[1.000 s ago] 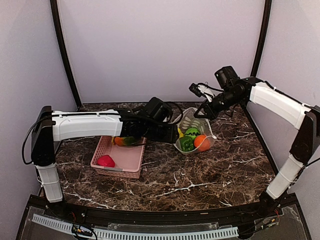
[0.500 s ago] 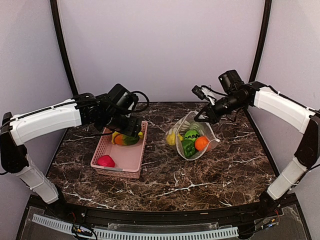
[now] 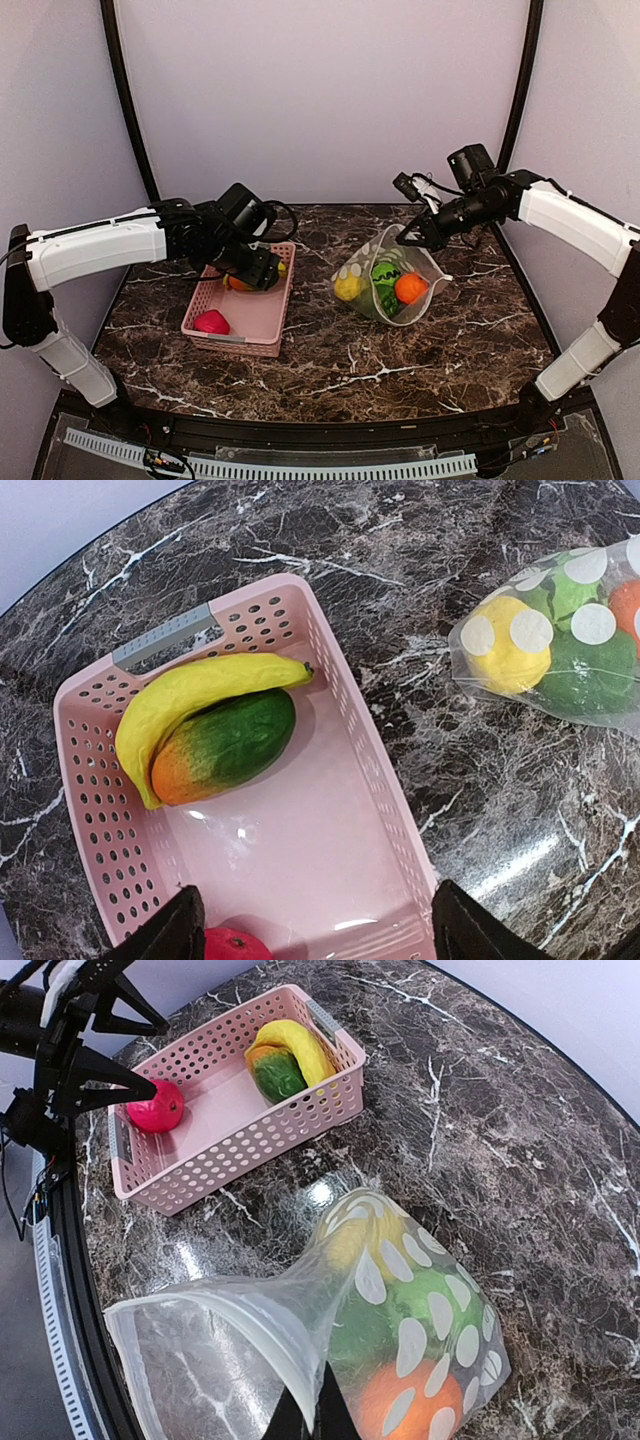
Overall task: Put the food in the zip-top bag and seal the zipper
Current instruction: Pick up the fake fruit from the bin.
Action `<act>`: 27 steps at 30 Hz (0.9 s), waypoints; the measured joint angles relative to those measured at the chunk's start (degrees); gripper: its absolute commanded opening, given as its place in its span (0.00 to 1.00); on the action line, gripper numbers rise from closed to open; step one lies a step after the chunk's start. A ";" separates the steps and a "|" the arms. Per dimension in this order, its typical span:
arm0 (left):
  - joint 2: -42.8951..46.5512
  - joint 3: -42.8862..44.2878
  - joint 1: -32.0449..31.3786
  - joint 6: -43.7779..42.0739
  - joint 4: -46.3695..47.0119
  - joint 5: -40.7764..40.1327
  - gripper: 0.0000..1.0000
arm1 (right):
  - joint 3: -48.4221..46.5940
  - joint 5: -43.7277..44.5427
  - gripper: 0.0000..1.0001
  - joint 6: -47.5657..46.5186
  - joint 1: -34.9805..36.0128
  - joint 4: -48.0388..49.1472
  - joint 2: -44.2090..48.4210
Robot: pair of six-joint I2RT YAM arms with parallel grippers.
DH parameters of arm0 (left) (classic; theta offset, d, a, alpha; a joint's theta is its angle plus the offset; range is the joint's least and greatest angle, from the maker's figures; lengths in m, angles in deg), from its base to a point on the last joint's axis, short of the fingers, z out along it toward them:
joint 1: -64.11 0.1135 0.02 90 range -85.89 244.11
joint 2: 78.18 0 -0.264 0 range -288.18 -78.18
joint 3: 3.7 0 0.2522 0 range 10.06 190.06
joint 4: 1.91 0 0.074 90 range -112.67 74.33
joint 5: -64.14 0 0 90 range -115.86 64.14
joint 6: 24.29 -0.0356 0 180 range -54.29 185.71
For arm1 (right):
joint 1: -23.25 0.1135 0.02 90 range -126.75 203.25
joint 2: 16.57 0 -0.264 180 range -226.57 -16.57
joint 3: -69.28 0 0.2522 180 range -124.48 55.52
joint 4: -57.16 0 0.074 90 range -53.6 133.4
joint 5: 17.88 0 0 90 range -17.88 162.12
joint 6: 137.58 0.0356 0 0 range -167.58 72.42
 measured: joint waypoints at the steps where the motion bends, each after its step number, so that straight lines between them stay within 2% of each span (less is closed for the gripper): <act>1: 0.00 -0.02 0.00 -0.37 -0.39 -0.02 0.83 | 0.17 0.17 0.00 -0.07 0.00 0.04 0.00; 5: 0.02 -0.74 0.28 -1.66 -1.62 0.07 0.85 | 1.05 0.83 0.00 -0.28 0.00 0.04 0.00; 13: 0.52 -3.13 4.07 -2.43 -4.24 3.52 0.81 | 1.68 1.07 0.00 -0.31 0.00 0.09 0.63; 19: 1.14 -5.16 9.86 -3.61 -4.28 7.06 0.79 | 2.01 1.03 0.00 -0.37 0.00 0.22 0.66; 23: -2.82 -2.64 13.38 -4.33 -3.06 9.09 0.76 | 2.10 0.87 0.00 -0.37 0.00 0.28 0.66; 27: -10.47 3.17 14.01 -5.11 -1.33 10.69 0.69 | 2.10 0.59 0.00 -0.37 0.00 0.31 0.63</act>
